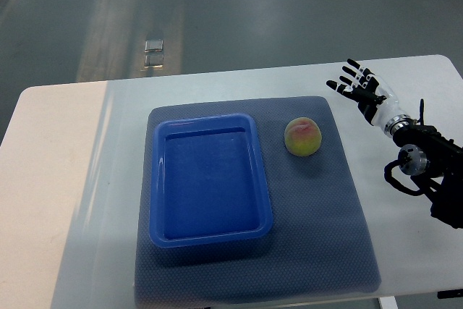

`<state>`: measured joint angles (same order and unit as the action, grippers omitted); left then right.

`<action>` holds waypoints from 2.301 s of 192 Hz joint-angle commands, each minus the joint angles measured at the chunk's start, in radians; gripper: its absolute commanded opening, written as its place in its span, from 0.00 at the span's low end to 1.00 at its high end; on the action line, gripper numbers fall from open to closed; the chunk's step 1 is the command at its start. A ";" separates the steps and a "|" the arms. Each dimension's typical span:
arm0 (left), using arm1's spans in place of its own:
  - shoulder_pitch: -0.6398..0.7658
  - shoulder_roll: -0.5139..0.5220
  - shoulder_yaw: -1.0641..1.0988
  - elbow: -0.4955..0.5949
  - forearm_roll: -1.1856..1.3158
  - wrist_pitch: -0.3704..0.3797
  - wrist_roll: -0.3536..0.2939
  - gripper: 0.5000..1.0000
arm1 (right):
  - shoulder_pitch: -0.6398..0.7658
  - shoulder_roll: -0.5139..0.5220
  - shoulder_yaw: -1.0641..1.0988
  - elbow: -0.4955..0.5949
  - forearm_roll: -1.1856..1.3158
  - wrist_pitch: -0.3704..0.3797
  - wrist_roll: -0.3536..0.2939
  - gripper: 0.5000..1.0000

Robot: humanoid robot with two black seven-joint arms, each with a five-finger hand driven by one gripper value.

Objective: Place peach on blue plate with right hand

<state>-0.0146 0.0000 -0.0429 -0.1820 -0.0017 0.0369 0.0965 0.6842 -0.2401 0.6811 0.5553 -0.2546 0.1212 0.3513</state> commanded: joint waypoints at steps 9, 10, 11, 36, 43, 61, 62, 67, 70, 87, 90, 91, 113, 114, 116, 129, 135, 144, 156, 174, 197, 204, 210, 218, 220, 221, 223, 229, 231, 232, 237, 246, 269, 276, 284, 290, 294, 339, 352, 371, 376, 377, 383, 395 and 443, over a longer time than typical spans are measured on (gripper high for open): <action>0.001 0.000 0.000 0.001 0.000 0.000 0.000 1.00 | 0.001 -0.001 0.000 0.000 0.000 0.003 0.002 0.87; 0.001 0.000 0.000 0.001 0.000 0.000 0.000 1.00 | 0.001 -0.001 0.000 0.000 0.000 0.003 0.002 0.87; 0.001 0.000 0.000 0.001 0.000 0.000 0.000 1.00 | 0.001 -0.001 0.000 0.000 0.000 0.003 0.002 0.87; 0.001 0.000 0.000 -0.001 0.000 0.000 0.000 1.00 | 0.005 -0.010 -0.015 0.000 -0.011 0.006 0.026 0.87; -0.001 0.000 0.001 -0.001 0.000 0.000 0.000 1.00 | 0.005 -0.010 -0.017 0.000 -0.012 0.008 0.028 0.87; 0.001 0.000 0.001 -0.001 0.000 0.000 0.000 1.00 | 0.008 -0.013 -0.018 0.001 -0.014 0.008 0.028 0.87; 0.001 0.000 0.001 -0.001 0.000 0.000 0.000 1.00 | 0.008 -0.013 -0.018 0.001 -0.014 0.008 0.028 0.87; 0.001 0.000 0.001 -0.001 0.000 0.000 0.000 1.00 | 0.008 -0.013 -0.020 0.001 -0.015 0.009 0.029 0.87; 0.001 0.000 0.001 -0.001 0.000 0.000 0.000 1.00 | 0.009 -0.013 -0.020 0.001 -0.015 0.009 0.029 0.87; 0.001 0.000 0.001 0.001 0.000 0.000 0.000 1.00 | 0.012 -0.016 -0.021 0.001 -0.021 0.023 0.031 0.86; -0.001 0.000 0.001 -0.001 0.000 0.000 0.000 1.00 | 0.014 -0.018 -0.021 0.001 -0.021 0.028 0.032 0.86; -0.001 0.000 0.001 -0.001 0.000 0.000 0.000 1.00 | 0.014 -0.018 -0.021 0.001 -0.021 0.028 0.032 0.86; -0.001 0.000 0.001 0.001 0.000 0.000 0.000 1.00 | 0.018 -0.025 -0.021 0.005 -0.025 0.055 0.034 0.86; 0.001 0.000 0.001 0.001 0.000 0.000 0.000 1.00 | 0.020 -0.028 -0.021 0.005 -0.026 0.057 0.034 0.86; 0.001 0.000 0.001 -0.001 0.000 0.000 0.000 1.00 | 0.020 -0.031 -0.023 0.005 -0.029 0.060 0.034 0.86; -0.001 0.000 0.001 -0.001 0.000 0.000 0.000 1.00 | 0.021 -0.045 -0.023 0.008 -0.066 0.072 0.035 0.86; 0.001 0.000 0.001 -0.001 0.000 0.000 0.000 1.00 | 0.023 -0.047 -0.023 0.009 -0.097 0.081 0.035 0.86; -0.001 0.000 0.001 -0.001 0.000 0.000 0.000 1.00 | 0.032 -0.050 -0.023 0.012 -0.147 0.089 0.041 0.86; 0.001 0.000 0.001 -0.001 0.000 0.000 0.000 1.00 | 0.040 -0.050 -0.023 0.014 -0.175 0.094 0.049 0.86; 0.001 0.000 0.001 -0.001 0.000 0.000 0.000 1.00 | 0.054 -0.077 -0.023 0.018 -0.365 0.120 0.092 0.86; 0.001 0.000 0.001 0.001 0.000 0.000 0.000 1.00 | 0.067 -0.110 -0.025 0.052 -0.534 0.155 0.118 0.86; 0.001 0.000 0.001 0.001 0.000 0.000 0.000 1.00 | 0.074 -0.122 -0.029 0.069 -0.598 0.164 0.124 0.86; 0.001 0.000 0.001 0.001 0.000 0.000 0.000 1.00 | 0.075 -0.128 -0.034 0.078 -0.627 0.166 0.129 0.86; 0.001 0.000 0.001 0.001 0.000 0.000 0.000 1.00 | 0.077 -0.137 -0.049 0.097 -0.681 0.166 0.138 0.86; 0.001 0.000 0.001 0.001 0.000 0.000 0.000 1.00 | 0.078 -0.139 -0.054 0.101 -0.693 0.166 0.140 0.86; 0.001 0.000 0.001 0.001 0.000 0.000 0.000 1.00 | 0.081 -0.142 -0.057 0.107 -0.707 0.167 0.141 0.86; 0.001 0.000 0.001 0.001 0.000 0.000 0.000 1.00 | 0.083 -0.146 -0.063 0.112 -0.718 0.166 0.144 0.86; 0.001 0.000 0.001 0.001 0.000 0.000 0.000 1.00 | 0.087 -0.153 -0.075 0.123 -0.741 0.166 0.149 0.86; 0.001 0.000 0.001 0.001 0.000 0.000 0.000 1.00 | 0.092 -0.160 -0.090 0.132 -0.764 0.167 0.153 0.86; 0.001 0.000 0.001 0.001 0.000 0.000 0.000 1.00 | 0.092 -0.160 -0.091 0.132 -0.764 0.167 0.153 0.86; 0.001 0.000 0.001 0.001 0.000 0.000 0.000 1.00 | 0.098 -0.171 -0.117 0.146 -0.796 0.166 0.161 0.86; 0.001 0.000 0.001 0.001 0.000 0.000 0.000 1.00 | 0.106 -0.186 -0.155 0.164 -0.836 0.164 0.170 0.86; 0.001 0.000 0.001 0.001 0.000 0.000 0.000 1.00 | 0.155 -0.206 -0.262 0.173 -0.925 0.155 0.192 0.86; 0.001 0.000 0.001 0.001 0.000 0.000 0.000 1.00 | 0.170 -0.206 -0.288 0.173 -0.940 0.155 0.196 0.86; 0.001 0.000 0.001 0.001 0.000 0.000 0.000 1.00 | 0.170 -0.206 -0.288 0.173 -0.940 0.155 0.196 0.86; 0.001 0.000 0.001 0.001 0.000 0.000 0.000 1.00 | 0.193 -0.211 -0.333 0.173 -0.963 0.153 0.201 0.86; 0.001 0.000 0.001 0.001 0.000 0.000 0.000 1.00 | 0.201 -0.214 -0.344 0.173 -0.968 0.153 0.203 0.86; 0.001 0.000 0.003 0.001 0.000 0.000 0.000 1.00 | 0.235 -0.219 -0.445 0.173 -1.022 0.124 0.201 0.86; 0.001 0.000 0.003 0.001 0.000 0.000 0.000 1.00 | 0.235 -0.219 -0.457 0.173 -1.031 0.123 0.203 0.86; 0.001 0.000 0.003 0.001 0.000 0.000 0.000 1.00 | 0.236 -0.211 -0.474 0.173 -1.062 0.120 0.203 0.86; 0.001 0.000 0.003 0.001 0.000 0.000 0.000 1.00 | 0.236 -0.211 -0.474 0.173 -1.063 0.120 0.203 0.86; 0.001 0.000 0.003 0.001 0.000 0.000 0.000 1.00 | 0.236 -0.211 -0.474 0.173 -1.063 0.120 0.203 0.86; 0.001 0.000 0.003 0.001 0.000 0.000 0.003 1.00 | 0.236 -0.209 -0.476 0.173 -1.065 0.120 0.203 0.85; 0.001 0.000 0.003 0.001 0.000 0.000 0.000 1.00 | 0.236 -0.208 -0.476 0.173 -1.066 0.120 0.203 0.84; 0.001 0.000 0.003 0.001 0.000 0.000 0.000 1.00 | 0.239 -0.205 -0.477 0.173 -1.072 0.083 0.201 0.63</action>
<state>-0.0138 0.0000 -0.0398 -0.1810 -0.0016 0.0368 0.0969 0.9232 -0.4453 0.2056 0.7286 -1.3262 0.2261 0.5530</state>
